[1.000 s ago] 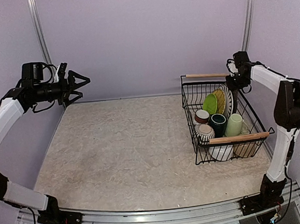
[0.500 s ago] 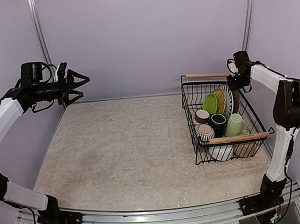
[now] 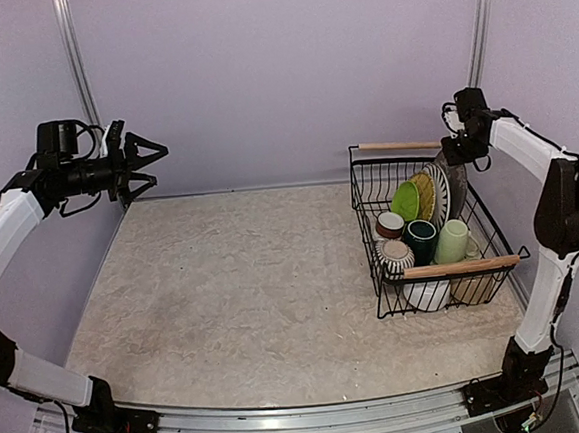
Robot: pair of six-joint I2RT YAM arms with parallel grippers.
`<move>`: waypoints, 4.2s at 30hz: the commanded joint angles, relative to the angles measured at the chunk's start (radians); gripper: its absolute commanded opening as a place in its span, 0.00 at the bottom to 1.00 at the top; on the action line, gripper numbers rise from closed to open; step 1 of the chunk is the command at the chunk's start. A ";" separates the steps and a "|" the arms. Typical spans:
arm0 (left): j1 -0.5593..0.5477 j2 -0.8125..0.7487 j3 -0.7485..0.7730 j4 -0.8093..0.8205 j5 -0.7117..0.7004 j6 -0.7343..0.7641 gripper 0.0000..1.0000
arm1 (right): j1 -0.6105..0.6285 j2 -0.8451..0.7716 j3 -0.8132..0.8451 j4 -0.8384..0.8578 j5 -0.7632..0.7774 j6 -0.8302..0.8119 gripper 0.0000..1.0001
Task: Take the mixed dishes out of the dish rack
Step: Grab the plate from the dish rack, then pass from the right arm to the left
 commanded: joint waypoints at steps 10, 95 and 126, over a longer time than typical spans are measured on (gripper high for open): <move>-0.080 0.039 0.020 -0.050 -0.076 0.046 0.99 | 0.018 -0.188 -0.087 0.068 0.034 0.033 0.00; -0.312 0.182 -0.029 0.142 0.120 -0.094 0.74 | 0.648 -0.283 -0.482 1.194 -0.445 1.036 0.00; -0.249 0.186 -0.085 0.221 0.144 -0.180 0.32 | 0.686 -0.151 -0.446 1.334 -0.503 1.129 0.00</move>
